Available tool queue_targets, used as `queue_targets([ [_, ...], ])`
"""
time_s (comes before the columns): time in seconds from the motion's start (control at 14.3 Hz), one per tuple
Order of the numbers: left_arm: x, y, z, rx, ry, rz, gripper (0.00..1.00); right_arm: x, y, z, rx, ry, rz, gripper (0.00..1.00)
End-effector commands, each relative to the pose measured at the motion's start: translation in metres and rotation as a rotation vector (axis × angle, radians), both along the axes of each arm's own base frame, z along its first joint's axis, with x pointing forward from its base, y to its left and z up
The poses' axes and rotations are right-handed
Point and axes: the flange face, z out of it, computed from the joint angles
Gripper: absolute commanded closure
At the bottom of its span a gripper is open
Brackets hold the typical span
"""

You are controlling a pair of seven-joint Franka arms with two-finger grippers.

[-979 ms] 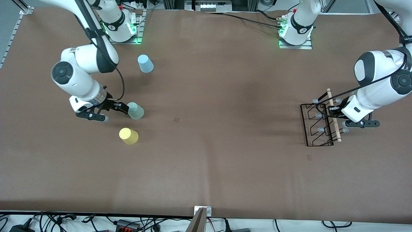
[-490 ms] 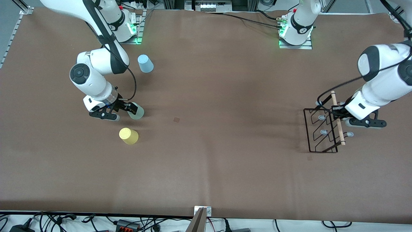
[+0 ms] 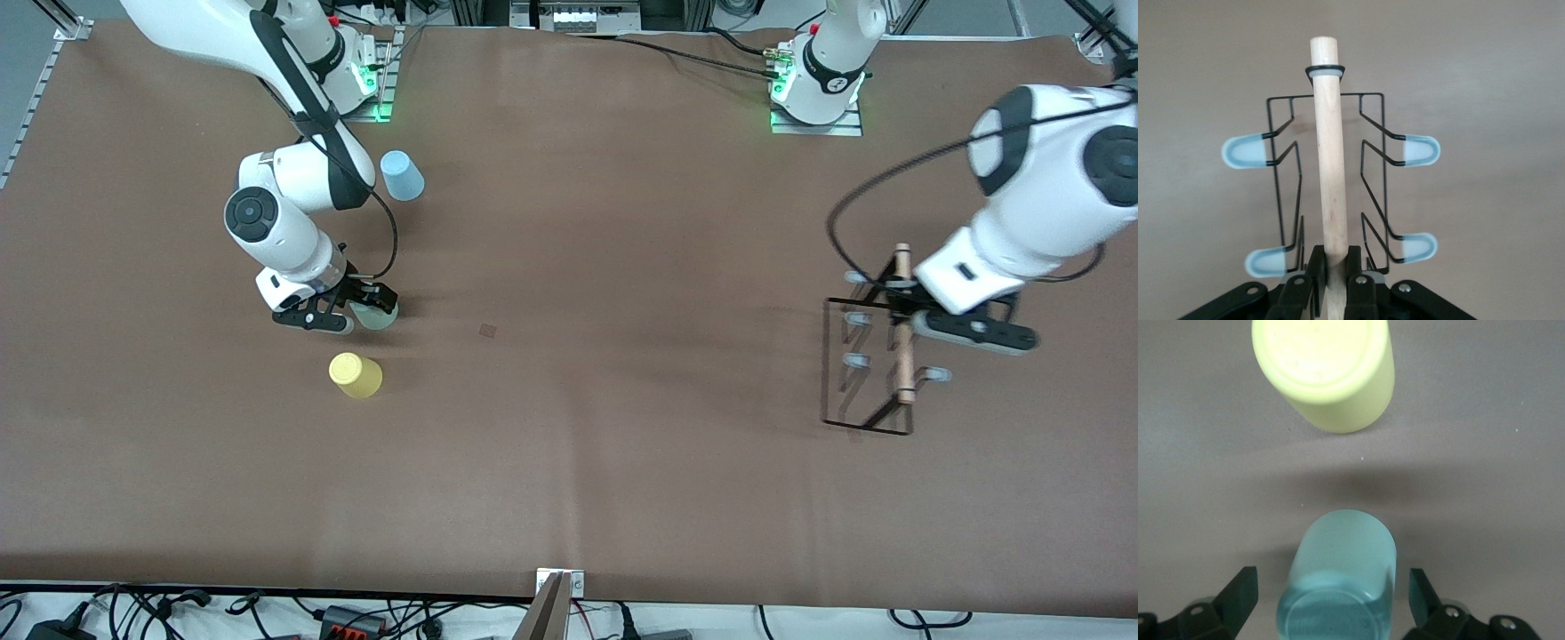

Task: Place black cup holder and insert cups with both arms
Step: 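Grasp the teal cup with the right gripper while the left gripper carries the rack, then set the black rack down mid-table with the left gripper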

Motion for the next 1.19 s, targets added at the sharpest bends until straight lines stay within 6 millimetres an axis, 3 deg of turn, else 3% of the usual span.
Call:
queue_targets([
  [0.0,-0.007,-0.059,0.011,-0.019,0.000,-0.019,0.99,-0.010,0.001,-0.003,-0.003,-0.001,-0.009,0.00],
  [0.14,-0.015,-0.111,0.003,-0.050,0.022,0.040,0.99,-0.010,0.001,-0.003,-0.003,-0.001,-0.009,0.00],
  [0.35,-0.034,-0.218,0.004,-0.124,0.043,-0.007,0.99,-0.010,0.001,-0.003,-0.004,0.001,-0.008,0.00],
  [0.49,-0.043,-0.271,-0.014,-0.150,0.086,0.013,0.99,-0.009,0.002,0.000,-0.003,-0.001,-0.006,0.39],
  [0.56,-0.046,-0.286,-0.030,-0.156,0.118,0.012,0.99,-0.008,0.002,0.003,-0.002,-0.006,-0.001,0.56],
  [0.63,-0.060,-0.317,-0.039,-0.162,0.133,-0.003,0.99,-0.007,0.002,0.006,-0.001,-0.009,0.002,0.71],
  [0.7,-0.069,-0.341,-0.051,-0.161,0.157,0.029,0.99,-0.006,0.003,0.013,-0.003,0.000,0.005,0.77],
  [0.84,-0.066,-0.362,-0.058,-0.182,0.180,0.131,0.99,0.000,0.004,0.038,-0.008,0.022,0.016,0.85],
  [1.12,-0.075,-0.380,-0.067,-0.183,0.205,0.176,0.99,0.001,-0.001,0.097,-0.018,0.018,0.018,0.85],
])
